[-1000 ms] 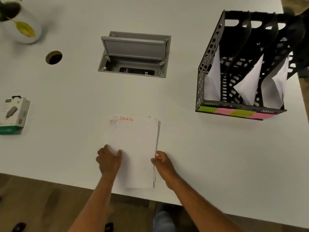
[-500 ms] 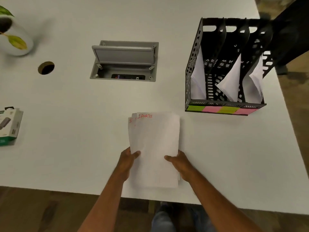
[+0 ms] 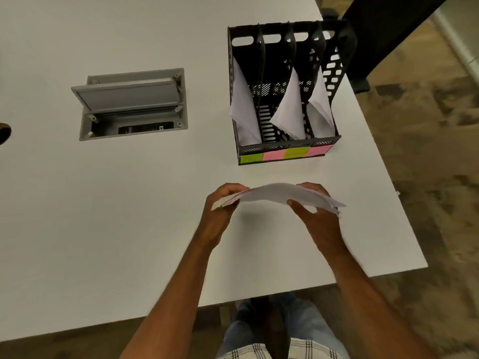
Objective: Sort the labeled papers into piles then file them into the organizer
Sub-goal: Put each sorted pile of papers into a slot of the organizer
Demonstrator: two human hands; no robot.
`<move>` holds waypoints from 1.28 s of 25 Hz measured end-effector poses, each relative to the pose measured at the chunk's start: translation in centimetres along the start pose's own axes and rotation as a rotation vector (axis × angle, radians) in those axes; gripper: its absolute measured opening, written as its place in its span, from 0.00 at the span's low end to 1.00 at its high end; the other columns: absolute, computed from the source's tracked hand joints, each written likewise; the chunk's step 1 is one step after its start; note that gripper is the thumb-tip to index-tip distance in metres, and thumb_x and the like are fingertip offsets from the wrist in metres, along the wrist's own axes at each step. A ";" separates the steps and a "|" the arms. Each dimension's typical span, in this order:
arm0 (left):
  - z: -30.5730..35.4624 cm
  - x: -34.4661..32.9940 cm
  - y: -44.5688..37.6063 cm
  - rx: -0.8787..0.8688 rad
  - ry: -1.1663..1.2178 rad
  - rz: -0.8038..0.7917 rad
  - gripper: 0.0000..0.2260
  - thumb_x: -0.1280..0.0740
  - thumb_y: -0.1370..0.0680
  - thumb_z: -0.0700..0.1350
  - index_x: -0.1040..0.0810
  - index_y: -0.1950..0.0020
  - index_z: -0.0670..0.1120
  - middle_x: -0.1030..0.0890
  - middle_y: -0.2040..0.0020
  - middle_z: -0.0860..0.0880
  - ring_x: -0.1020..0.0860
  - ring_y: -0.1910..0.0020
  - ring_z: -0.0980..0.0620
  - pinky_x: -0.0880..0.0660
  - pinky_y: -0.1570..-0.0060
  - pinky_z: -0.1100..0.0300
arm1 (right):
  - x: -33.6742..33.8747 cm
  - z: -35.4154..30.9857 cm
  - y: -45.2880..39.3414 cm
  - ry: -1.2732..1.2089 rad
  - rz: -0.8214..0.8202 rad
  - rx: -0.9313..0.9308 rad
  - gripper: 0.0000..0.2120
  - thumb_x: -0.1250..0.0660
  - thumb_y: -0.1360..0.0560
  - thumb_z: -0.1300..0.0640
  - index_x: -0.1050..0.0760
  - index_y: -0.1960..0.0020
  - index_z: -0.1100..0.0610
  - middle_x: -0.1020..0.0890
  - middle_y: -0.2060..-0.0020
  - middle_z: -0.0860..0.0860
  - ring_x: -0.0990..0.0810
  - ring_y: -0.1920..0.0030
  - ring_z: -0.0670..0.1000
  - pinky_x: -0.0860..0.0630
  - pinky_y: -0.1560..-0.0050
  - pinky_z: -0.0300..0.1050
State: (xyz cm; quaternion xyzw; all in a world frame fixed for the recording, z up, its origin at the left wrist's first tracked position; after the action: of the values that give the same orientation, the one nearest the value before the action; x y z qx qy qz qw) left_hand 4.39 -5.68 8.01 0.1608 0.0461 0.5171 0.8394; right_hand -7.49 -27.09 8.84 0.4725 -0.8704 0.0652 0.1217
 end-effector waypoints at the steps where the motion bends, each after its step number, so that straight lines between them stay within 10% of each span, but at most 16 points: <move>1: -0.7 -0.8 0.0 0.002 -0.046 -0.054 0.13 0.33 0.21 0.38 0.16 0.44 0.55 0.15 0.48 0.55 0.18 0.46 0.56 0.20 0.51 0.63 | 0.2 0.9 0.2 -0.031 -0.015 -0.014 0.19 0.29 0.29 0.34 0.23 0.42 0.40 0.18 0.49 0.34 0.18 0.47 0.40 0.22 0.45 0.34; 5: -1.5 -3.4 -0.1 0.003 -0.176 -0.044 0.09 0.33 0.19 0.38 0.20 0.43 0.50 0.17 0.46 0.48 0.19 0.45 0.43 0.22 0.45 0.54 | -0.4 2.6 1.2 -0.045 0.002 -0.139 0.09 0.29 0.25 0.40 0.20 0.48 0.41 0.16 0.56 0.32 0.18 0.53 0.35 0.20 0.51 0.33; 10: 0.6 -4.2 -0.4 0.005 -0.081 0.064 0.18 0.34 0.21 0.47 0.21 0.53 0.74 0.17 0.56 0.69 0.18 0.54 0.65 0.23 0.58 0.72 | 0.0 1.0 0.9 -0.068 0.104 -0.107 0.16 0.30 0.22 0.52 0.22 0.45 0.29 0.17 0.52 0.31 0.18 0.49 0.35 0.21 0.55 0.31; 20: -3.5 -5.5 -0.9 0.182 -0.025 -0.004 0.16 0.35 0.18 0.44 0.19 0.53 0.67 0.15 0.55 0.62 0.18 0.52 0.59 0.24 0.57 0.69 | 0.6 5.0 1.5 0.198 -0.081 -0.247 0.22 0.35 0.19 0.60 0.24 0.46 0.29 0.16 0.49 0.38 0.20 0.48 0.34 0.25 0.49 0.27; 24: -3.1 -4.7 -3.1 0.231 0.016 0.052 0.06 0.32 0.19 0.44 0.18 0.45 0.53 0.15 0.48 0.53 0.18 0.44 0.47 0.20 0.48 0.58 | 1.2 3.0 0.3 0.414 -0.253 -0.174 0.21 0.36 0.19 0.66 0.24 0.33 0.45 0.17 0.46 0.45 0.18 0.46 0.43 0.25 0.41 0.33; 28: -1.1 -3.3 -7.0 0.073 -0.083 0.162 0.12 0.33 0.19 0.42 0.21 0.37 0.53 0.18 0.39 0.56 0.20 0.41 0.53 0.25 0.42 0.62 | 3.6 -2.2 -2.8 0.319 -0.001 -0.187 0.08 0.35 0.19 0.56 0.20 0.45 0.45 0.18 0.59 0.39 0.16 0.57 0.46 0.26 0.62 0.26; 32: 1.0 -3.2 -10.4 -0.153 -0.404 0.142 0.24 0.34 0.19 0.39 0.33 0.24 0.44 0.30 0.25 0.46 0.33 0.27 0.50 0.39 0.29 0.61 | 4.5 -8.6 -7.7 0.290 0.379 -0.002 0.10 0.34 0.19 0.57 0.21 0.40 0.60 0.23 0.58 0.34 0.20 0.55 0.32 0.36 0.58 0.14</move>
State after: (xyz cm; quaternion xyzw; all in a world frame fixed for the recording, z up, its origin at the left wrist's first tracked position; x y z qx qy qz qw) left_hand 12.02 -12.98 5.37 0.1999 -0.1739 0.5343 0.8027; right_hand -2.05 -32.94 18.28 0.2862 -0.9170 0.1534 0.2316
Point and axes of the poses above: each hand's wrist, its own y-axis away from the middle knuckle, its own x-axis out of the back of the hand, z = x × y, the point moved 2 cm from there along -y, towards the middle knuckle
